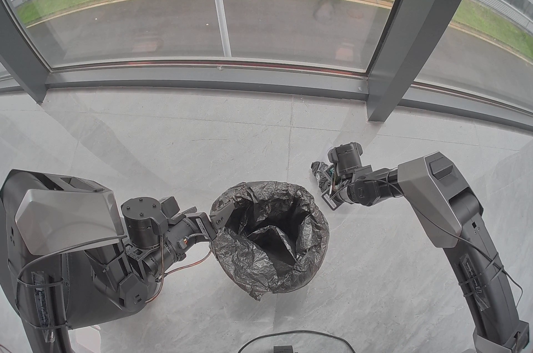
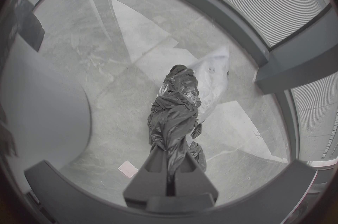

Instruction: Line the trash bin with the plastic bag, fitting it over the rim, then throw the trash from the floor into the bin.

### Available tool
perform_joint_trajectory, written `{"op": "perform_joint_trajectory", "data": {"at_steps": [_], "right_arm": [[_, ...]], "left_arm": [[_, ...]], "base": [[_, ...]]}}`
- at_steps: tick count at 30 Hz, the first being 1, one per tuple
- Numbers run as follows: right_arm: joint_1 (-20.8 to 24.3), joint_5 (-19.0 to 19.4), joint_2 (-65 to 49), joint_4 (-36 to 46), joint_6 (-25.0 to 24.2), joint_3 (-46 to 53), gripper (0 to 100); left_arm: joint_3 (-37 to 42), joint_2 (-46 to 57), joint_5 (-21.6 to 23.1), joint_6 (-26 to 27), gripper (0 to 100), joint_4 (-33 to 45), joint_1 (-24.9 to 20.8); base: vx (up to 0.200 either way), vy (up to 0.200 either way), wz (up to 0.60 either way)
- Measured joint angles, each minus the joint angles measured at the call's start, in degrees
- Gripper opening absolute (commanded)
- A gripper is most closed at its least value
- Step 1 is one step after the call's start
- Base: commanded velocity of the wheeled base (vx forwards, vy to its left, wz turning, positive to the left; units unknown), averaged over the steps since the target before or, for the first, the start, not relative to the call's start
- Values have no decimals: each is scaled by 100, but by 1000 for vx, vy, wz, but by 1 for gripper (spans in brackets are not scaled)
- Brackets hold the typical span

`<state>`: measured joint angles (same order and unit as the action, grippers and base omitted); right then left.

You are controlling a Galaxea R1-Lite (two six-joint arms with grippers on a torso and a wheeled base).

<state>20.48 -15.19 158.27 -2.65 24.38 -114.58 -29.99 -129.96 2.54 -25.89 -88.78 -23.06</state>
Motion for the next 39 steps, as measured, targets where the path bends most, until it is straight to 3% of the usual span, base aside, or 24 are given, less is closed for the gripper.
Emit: {"op": "perform_joint_trajectory", "data": {"at_steps": [7,10,16,23,26,30,36,39], "right_arm": [[295,-191,-761,297,134,-2,0],[446,-262,-1251,812,211,-2,0],[783,-321,-2137,2881,68,-2,0],[1154,-210,-2900,5574,-925,0,0],[1295,169,-3154,6606,-1673,0,0],[1498,1284,-3550,7485,-2996,0,0],[1727,2654,-3964,7775,-4731,-2,0],[1791,3051,-4035,7835,-5230,-2,0]], "left_arm": [[9,6,-5,0,100,0,-11],[17,13,-5,0,100,-1,-22],[22,22,-5,1,100,-1,-39],[28,17,-5,4,100,-4,-69],[30,11,-7,4,100,-1,-80],[30,2,-7,4,100,-4,-96],[30,-7,-7,6,100,-1,-111],[33,-11,-7,6,100,-1,-113]], "base": [[0,0,0],[0,0,0],[0,0,0],[0,0,0],[0,0,0],[0,0,0],[0,0,0],[0,0,0]]}}
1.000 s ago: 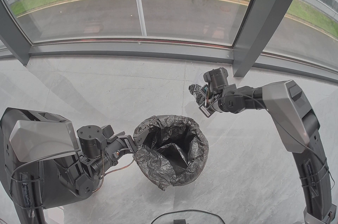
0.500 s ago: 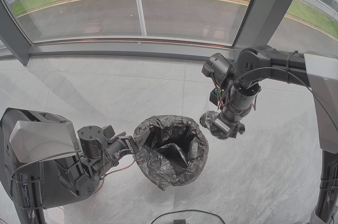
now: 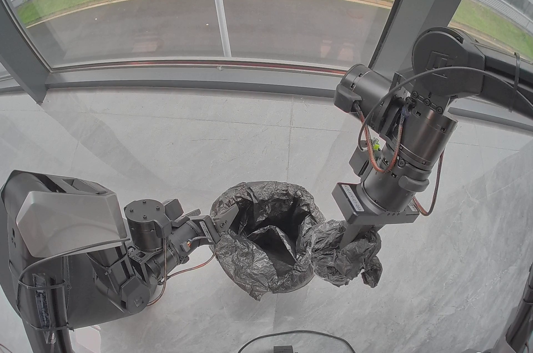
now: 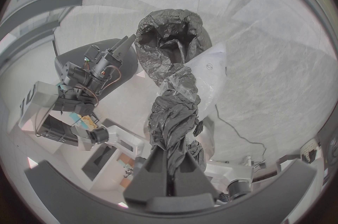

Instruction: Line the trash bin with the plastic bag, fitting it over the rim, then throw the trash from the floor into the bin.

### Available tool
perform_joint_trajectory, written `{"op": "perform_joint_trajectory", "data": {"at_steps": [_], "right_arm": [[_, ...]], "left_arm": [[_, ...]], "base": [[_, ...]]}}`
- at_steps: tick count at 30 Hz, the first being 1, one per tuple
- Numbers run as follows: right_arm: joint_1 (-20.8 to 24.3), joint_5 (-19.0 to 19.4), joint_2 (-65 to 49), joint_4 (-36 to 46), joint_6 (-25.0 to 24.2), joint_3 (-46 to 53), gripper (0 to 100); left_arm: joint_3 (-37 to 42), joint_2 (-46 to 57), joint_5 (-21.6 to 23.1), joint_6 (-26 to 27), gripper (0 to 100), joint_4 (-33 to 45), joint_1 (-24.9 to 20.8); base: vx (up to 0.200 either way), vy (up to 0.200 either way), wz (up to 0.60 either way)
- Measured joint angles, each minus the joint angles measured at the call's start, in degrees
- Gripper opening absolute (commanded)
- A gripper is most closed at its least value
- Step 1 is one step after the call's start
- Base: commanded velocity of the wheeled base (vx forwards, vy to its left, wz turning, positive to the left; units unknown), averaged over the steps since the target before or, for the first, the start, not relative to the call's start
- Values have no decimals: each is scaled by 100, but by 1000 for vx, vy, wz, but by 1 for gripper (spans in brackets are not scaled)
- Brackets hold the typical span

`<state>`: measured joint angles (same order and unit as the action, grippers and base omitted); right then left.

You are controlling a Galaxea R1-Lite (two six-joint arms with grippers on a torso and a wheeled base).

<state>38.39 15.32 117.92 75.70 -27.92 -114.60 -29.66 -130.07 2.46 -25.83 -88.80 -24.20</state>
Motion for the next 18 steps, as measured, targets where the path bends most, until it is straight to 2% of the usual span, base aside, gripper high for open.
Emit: {"op": "perform_joint_trajectory", "data": {"at_steps": [3,9,15,18], "right_arm": [[45,126,68,-139,-158,0,0],[91,218,416,-947,-577,2,0],[77,553,816,-1993,-638,0,0],[67,686,1022,-2163,-644,0,0]], "left_arm": [[4,-2,-1,0,100,1,-2],[4,-7,0,0,100,1,-7],[0,-24,-1,7,100,1,-16],[-2,-33,-1,9,100,1,-16]], "base": [[0,0,0],[0,0,0],[0,0,0],[0,0,0]]}}
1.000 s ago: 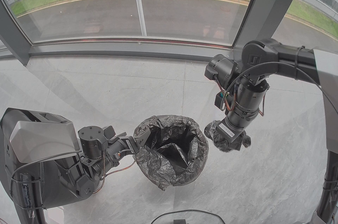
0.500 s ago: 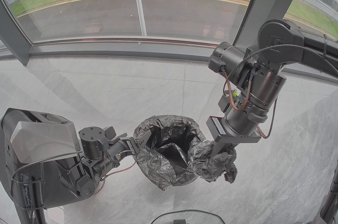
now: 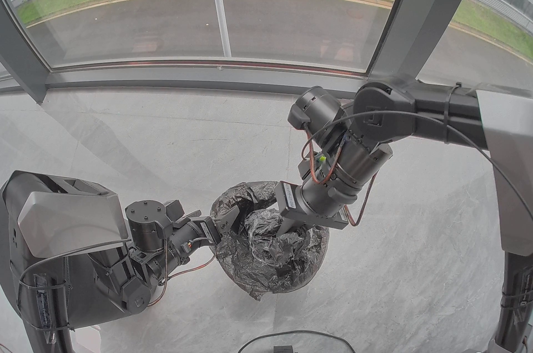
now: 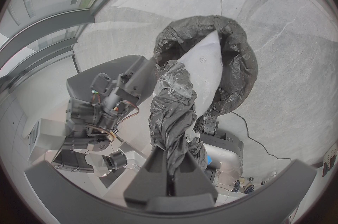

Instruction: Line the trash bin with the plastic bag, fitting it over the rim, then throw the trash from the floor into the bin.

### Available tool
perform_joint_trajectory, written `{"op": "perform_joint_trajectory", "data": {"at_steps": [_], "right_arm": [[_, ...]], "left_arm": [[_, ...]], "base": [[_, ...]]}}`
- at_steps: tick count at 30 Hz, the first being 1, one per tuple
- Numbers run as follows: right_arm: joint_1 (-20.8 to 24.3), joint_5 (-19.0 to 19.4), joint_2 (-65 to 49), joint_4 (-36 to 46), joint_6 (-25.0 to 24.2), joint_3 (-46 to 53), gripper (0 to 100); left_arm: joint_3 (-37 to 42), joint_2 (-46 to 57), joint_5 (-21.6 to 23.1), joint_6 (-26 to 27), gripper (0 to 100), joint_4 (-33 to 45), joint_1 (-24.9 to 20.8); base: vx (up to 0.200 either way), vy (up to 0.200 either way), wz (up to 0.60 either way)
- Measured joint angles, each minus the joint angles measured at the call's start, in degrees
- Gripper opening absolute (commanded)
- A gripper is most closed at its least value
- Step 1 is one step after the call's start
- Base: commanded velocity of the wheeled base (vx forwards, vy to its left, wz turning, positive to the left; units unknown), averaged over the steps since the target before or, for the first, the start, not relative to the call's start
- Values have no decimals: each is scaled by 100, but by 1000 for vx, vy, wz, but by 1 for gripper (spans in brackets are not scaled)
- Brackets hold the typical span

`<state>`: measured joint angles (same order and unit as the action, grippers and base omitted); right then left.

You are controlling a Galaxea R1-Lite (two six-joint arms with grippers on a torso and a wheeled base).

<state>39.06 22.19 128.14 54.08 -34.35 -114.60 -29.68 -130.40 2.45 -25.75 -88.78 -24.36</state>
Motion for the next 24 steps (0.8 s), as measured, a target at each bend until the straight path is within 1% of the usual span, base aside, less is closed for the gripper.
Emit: {"op": "perform_joint_trajectory", "data": {"at_steps": [7,8,17,21,24], "right_arm": [[18,-24,358,-32,33,0,0],[16,-29,391,-32,39,0,100],[-9,-79,538,-233,17,0,100],[-54,-249,563,-244,30,0,100],[-96,-473,635,-319,41,0,100]], "left_arm": [[-2,-27,0,2,100,0,-20],[-2,-30,0,0,100,0,-20],[-2,-44,0,2,100,-4,-23],[0,-46,0,2,100,-1,-23],[-7,-50,0,2,100,-1,-23]], "base": [[0,0,0],[0,0,0],[0,0,0],[0,0,0],[0,0,0]]}}
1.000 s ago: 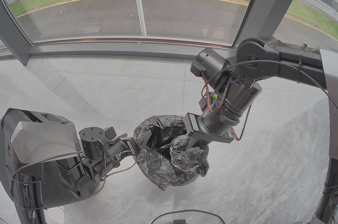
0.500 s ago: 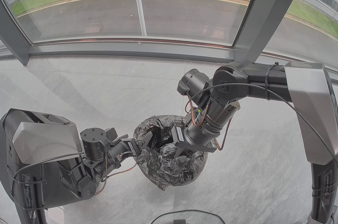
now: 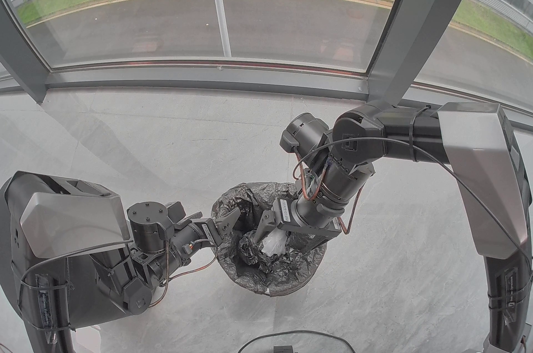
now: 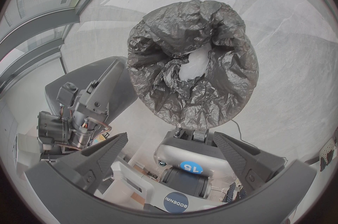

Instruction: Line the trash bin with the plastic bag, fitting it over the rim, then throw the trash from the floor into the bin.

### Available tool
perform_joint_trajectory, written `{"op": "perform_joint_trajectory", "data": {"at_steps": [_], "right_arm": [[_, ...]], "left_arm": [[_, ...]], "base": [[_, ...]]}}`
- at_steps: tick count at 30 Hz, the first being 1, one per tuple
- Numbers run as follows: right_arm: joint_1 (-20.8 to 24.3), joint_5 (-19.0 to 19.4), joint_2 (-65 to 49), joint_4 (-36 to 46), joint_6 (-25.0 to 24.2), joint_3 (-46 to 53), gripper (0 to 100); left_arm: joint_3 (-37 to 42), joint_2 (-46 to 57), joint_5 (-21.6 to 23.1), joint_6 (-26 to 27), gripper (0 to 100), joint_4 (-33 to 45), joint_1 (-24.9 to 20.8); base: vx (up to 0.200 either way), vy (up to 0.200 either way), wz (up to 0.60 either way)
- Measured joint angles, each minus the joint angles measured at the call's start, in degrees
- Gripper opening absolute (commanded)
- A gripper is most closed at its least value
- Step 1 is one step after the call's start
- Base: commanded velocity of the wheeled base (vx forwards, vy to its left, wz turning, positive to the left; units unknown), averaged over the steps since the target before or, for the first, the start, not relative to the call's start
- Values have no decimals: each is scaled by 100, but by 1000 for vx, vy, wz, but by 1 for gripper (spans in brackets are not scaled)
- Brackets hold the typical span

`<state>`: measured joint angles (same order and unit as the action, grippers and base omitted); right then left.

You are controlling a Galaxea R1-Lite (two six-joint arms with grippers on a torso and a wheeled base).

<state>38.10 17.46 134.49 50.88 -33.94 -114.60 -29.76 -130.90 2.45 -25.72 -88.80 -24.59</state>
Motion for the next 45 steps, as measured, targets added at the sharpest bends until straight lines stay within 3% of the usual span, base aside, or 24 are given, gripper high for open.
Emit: {"op": "perform_joint_trajectory", "data": {"at_steps": [7,15,22,32,45], "right_arm": [[46,-416,241,-39,137,0,100],[322,-1103,892,-740,1062,0,100],[377,-1237,1449,-1831,1454,0,100],[300,-1434,1799,-2393,2288,0,100],[162,-1549,2108,-2809,2428,0,100]], "left_arm": [[-4,-9,-2,0,100,0,0],[-4,-18,-5,0,100,0,0],[-11,-35,-40,7,100,0,-2],[-23,-90,-79,7,100,-2,-35],[-22,-99,-87,62,100,-2,-40]], "base": [[0,0,0],[0,0,0],[0,0,0],[0,0,0],[0,0,0]]}}
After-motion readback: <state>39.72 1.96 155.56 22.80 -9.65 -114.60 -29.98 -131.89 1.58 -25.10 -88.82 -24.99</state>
